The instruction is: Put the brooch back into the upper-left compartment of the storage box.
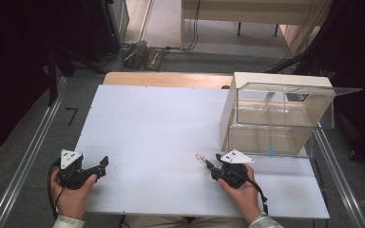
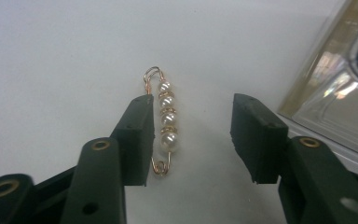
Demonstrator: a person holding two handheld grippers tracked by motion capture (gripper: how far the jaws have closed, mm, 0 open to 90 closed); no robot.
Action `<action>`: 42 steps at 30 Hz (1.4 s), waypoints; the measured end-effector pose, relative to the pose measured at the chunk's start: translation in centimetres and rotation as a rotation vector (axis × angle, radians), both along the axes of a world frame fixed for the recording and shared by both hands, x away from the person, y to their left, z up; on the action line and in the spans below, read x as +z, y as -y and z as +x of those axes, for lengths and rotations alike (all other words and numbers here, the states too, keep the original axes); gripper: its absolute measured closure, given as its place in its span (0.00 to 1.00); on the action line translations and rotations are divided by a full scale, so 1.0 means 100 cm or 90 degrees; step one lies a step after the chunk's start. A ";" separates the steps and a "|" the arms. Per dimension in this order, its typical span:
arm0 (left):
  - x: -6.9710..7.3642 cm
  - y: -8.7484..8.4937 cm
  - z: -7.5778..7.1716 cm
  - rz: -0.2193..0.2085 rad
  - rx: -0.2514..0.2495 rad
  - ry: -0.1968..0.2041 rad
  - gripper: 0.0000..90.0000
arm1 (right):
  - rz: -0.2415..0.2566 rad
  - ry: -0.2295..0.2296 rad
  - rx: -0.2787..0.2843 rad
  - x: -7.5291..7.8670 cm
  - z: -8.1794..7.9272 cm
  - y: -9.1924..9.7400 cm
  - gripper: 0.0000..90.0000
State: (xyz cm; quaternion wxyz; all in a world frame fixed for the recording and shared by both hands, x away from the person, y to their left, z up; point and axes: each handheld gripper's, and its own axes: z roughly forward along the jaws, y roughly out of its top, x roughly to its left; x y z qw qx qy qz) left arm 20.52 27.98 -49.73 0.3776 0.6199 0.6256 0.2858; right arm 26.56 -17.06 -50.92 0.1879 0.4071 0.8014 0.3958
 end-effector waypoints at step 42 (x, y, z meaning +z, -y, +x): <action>0.001 -0.001 -0.001 -0.007 -0.001 0.004 0.12 | -0.027 -0.018 0.041 -0.002 0.004 -0.011 0.86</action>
